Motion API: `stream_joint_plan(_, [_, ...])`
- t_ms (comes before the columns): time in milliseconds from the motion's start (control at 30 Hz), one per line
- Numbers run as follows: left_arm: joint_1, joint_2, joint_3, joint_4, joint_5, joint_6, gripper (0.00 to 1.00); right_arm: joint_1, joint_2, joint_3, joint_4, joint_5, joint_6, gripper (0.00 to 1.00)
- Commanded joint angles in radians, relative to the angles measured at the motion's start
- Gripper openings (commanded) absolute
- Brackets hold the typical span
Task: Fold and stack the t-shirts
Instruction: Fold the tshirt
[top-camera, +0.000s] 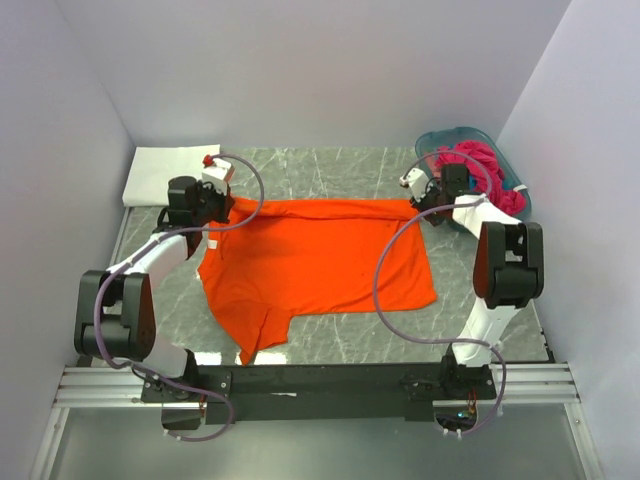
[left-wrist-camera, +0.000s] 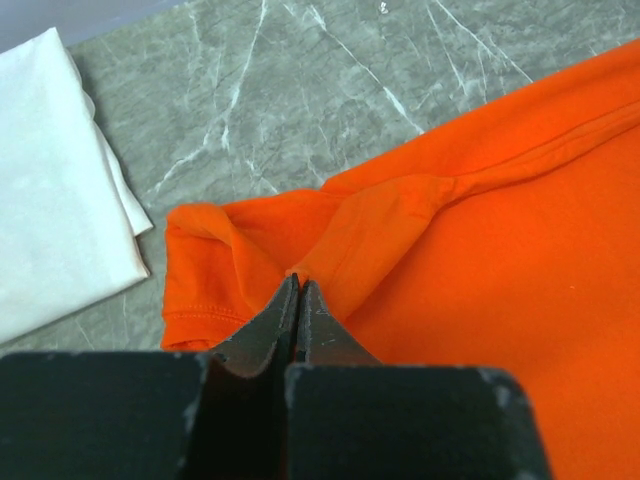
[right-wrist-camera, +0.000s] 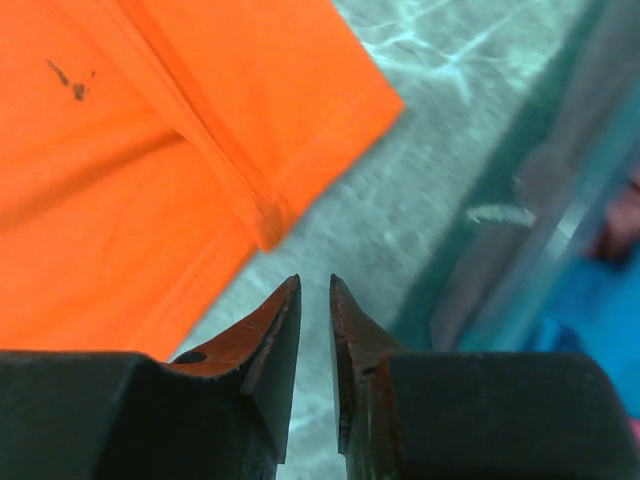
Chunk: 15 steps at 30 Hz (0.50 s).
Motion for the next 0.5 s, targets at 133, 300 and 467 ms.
stream_joint_plan(133, [0.001, -0.066, -0.019, 0.016, 0.028, 0.022, 0.0, -0.054, -0.143, -0.051, -0.073, -0.134, -0.071, 0.28])
stream_joint_plan(300, [0.001, -0.074, -0.028, 0.016, 0.036, 0.028, 0.01, -0.07, -0.183, -0.067, -0.142, -0.217, -0.067, 0.28])
stream_joint_plan(467, [-0.002, -0.084, -0.045, 0.011, 0.034, 0.038, 0.0, -0.07, -0.246, -0.095, -0.155, -0.28, -0.019, 0.28])
